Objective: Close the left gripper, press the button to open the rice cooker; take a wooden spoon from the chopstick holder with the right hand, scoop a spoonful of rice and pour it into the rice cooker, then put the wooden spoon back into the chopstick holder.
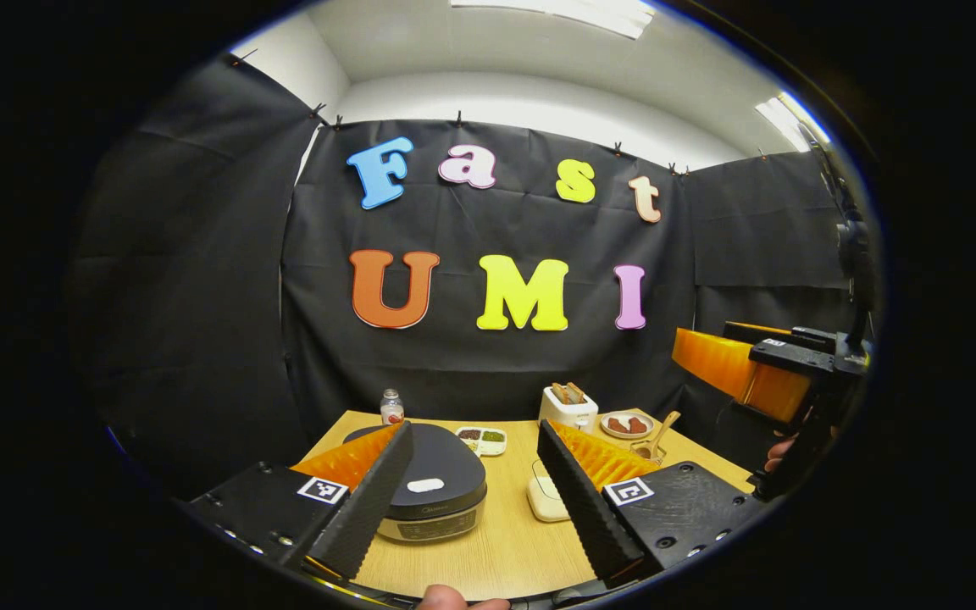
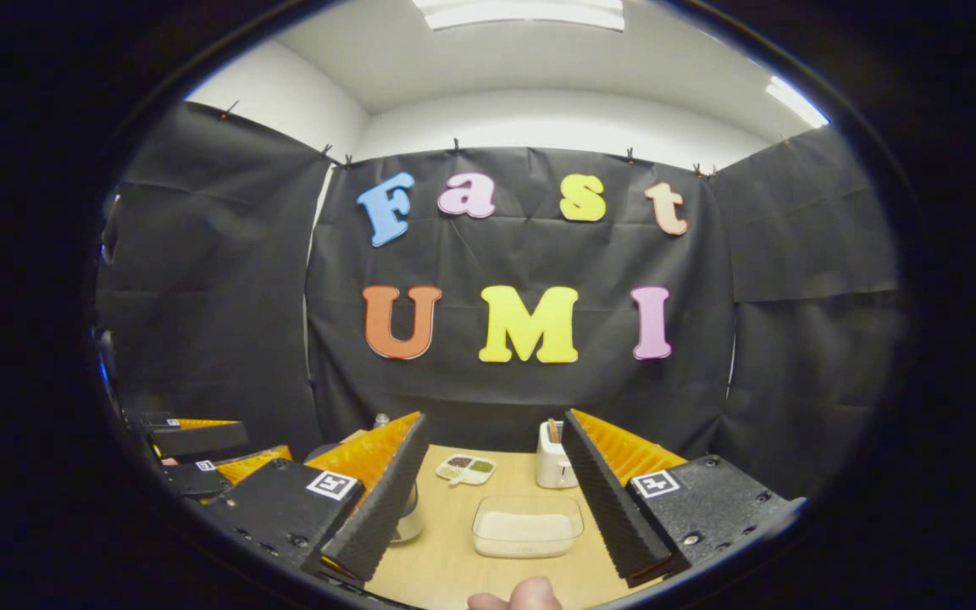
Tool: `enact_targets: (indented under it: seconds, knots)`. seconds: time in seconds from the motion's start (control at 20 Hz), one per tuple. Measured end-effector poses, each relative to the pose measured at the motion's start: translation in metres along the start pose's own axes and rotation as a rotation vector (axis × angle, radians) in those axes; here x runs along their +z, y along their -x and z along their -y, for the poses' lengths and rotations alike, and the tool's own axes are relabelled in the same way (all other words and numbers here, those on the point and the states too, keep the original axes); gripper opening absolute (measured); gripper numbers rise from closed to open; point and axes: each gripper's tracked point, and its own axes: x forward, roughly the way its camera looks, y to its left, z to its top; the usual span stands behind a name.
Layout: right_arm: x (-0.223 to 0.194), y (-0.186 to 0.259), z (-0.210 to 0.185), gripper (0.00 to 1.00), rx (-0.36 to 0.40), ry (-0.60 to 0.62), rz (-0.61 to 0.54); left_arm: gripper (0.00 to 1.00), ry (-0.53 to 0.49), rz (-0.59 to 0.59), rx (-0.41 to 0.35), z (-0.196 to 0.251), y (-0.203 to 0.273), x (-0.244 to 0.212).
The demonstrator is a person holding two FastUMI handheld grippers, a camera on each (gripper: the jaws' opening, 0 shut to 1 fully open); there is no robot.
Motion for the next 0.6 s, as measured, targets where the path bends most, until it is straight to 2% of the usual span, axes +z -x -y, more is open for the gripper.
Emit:
enact_targets:
  seconds: [0.2, 0.25, 0.6]
  knots:
    - [-0.003, -0.006, 0.010, 0.97, -0.021, -0.017, 0.007, 0.94, 0.000, -0.010, 0.013, 0.002, -0.002, -0.001]
    - [-0.005, -0.009, 0.011, 1.00, -0.023, -0.023, 0.006, 0.95, 0.002, -0.016, 0.020, 0.001, -0.003, 0.000]
    - [-0.015, -0.026, 0.040, 1.00, -0.061, -0.066, 0.017, 0.94, 0.014, -0.022, 0.077, -0.007, -0.003, 0.002]
